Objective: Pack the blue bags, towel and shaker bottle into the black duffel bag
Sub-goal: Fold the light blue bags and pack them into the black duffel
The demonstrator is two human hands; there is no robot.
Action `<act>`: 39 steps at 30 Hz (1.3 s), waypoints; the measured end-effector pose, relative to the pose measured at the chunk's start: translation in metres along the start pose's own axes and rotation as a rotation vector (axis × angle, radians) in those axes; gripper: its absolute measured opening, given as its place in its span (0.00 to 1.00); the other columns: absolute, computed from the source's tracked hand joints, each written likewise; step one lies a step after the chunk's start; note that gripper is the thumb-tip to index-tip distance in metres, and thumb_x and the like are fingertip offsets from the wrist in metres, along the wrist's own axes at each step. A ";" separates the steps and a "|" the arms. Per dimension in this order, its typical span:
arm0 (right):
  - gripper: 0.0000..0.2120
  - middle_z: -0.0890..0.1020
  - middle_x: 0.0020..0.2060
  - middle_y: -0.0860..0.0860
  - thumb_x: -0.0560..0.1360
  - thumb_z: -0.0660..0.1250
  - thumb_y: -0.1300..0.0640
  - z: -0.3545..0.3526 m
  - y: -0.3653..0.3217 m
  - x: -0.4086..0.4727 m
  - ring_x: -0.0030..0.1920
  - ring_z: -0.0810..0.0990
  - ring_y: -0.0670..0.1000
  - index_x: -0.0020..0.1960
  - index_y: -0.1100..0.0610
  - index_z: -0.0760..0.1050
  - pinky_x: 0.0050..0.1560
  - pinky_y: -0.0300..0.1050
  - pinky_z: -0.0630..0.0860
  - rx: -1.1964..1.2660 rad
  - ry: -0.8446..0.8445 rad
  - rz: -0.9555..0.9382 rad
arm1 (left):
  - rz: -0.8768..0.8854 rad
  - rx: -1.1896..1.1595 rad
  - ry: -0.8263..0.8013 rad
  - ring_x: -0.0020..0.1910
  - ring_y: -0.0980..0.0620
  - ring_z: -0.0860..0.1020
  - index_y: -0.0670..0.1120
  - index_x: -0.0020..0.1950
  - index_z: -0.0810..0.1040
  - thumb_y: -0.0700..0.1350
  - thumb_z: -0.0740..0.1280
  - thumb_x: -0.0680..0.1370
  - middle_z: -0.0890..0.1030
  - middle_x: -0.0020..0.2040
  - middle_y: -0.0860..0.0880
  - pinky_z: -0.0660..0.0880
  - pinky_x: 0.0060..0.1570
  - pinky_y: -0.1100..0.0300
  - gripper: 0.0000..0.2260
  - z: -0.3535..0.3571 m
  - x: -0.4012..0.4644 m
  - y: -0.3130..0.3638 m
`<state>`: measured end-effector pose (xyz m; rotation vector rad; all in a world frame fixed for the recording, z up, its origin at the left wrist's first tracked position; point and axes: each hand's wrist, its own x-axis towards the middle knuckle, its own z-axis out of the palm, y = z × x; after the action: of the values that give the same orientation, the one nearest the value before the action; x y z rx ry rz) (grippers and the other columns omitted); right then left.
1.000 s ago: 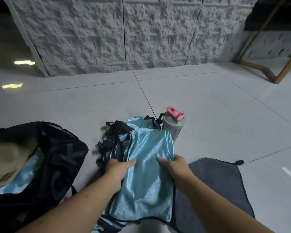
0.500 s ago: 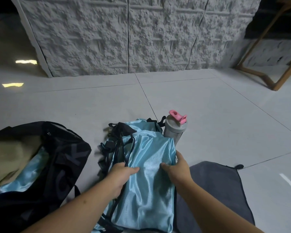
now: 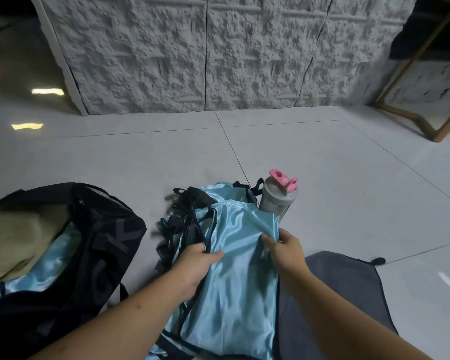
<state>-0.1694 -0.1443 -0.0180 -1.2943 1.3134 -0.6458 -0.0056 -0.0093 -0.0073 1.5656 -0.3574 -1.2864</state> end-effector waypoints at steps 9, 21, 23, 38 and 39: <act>0.13 0.88 0.43 0.61 0.73 0.78 0.60 -0.014 0.005 -0.002 0.42 0.87 0.62 0.53 0.67 0.83 0.45 0.55 0.85 0.002 -0.282 0.250 | 0.009 0.067 0.084 0.49 0.51 0.82 0.48 0.47 0.81 0.43 0.71 0.80 0.85 0.47 0.49 0.72 0.43 0.60 0.03 -0.001 -0.001 -0.002; 0.13 0.86 0.51 0.67 0.77 0.74 0.62 -0.013 -0.013 -0.020 0.47 0.86 0.66 0.58 0.68 0.81 0.50 0.59 0.83 0.168 -0.424 0.273 | -0.075 -0.095 0.060 0.50 0.44 0.86 0.42 0.56 0.83 0.49 0.72 0.80 0.88 0.50 0.43 0.82 0.56 0.46 0.11 -0.006 -0.010 0.000; 0.16 0.85 0.49 0.71 0.72 0.76 0.64 -0.007 -0.021 -0.021 0.46 0.86 0.66 0.56 0.72 0.80 0.53 0.63 0.82 0.066 -0.413 0.240 | -0.089 -0.091 0.020 0.49 0.53 0.86 0.43 0.56 0.79 0.52 0.75 0.77 0.86 0.52 0.46 0.81 0.49 0.58 0.15 -0.007 -0.017 0.007; 0.07 0.87 0.49 0.65 0.79 0.70 0.65 0.001 -0.072 -0.054 0.49 0.86 0.65 0.54 0.68 0.83 0.57 0.62 0.83 0.177 -0.344 0.095 | 0.080 0.017 0.056 0.50 0.45 0.87 0.44 0.55 0.85 0.46 0.80 0.72 0.89 0.49 0.47 0.80 0.60 0.44 0.14 -0.021 -0.033 0.023; 0.08 0.86 0.51 0.66 0.80 0.69 0.65 0.001 -0.076 -0.056 0.51 0.86 0.65 0.56 0.68 0.82 0.59 0.63 0.82 0.203 -0.390 0.102 | 0.084 0.020 0.086 0.50 0.46 0.87 0.44 0.55 0.85 0.49 0.81 0.70 0.89 0.48 0.48 0.80 0.60 0.44 0.17 -0.023 -0.034 0.025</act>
<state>-0.1583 -0.1113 0.0696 -1.1121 0.9613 -0.4164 0.0104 0.0172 0.0295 1.6012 -0.3786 -1.1506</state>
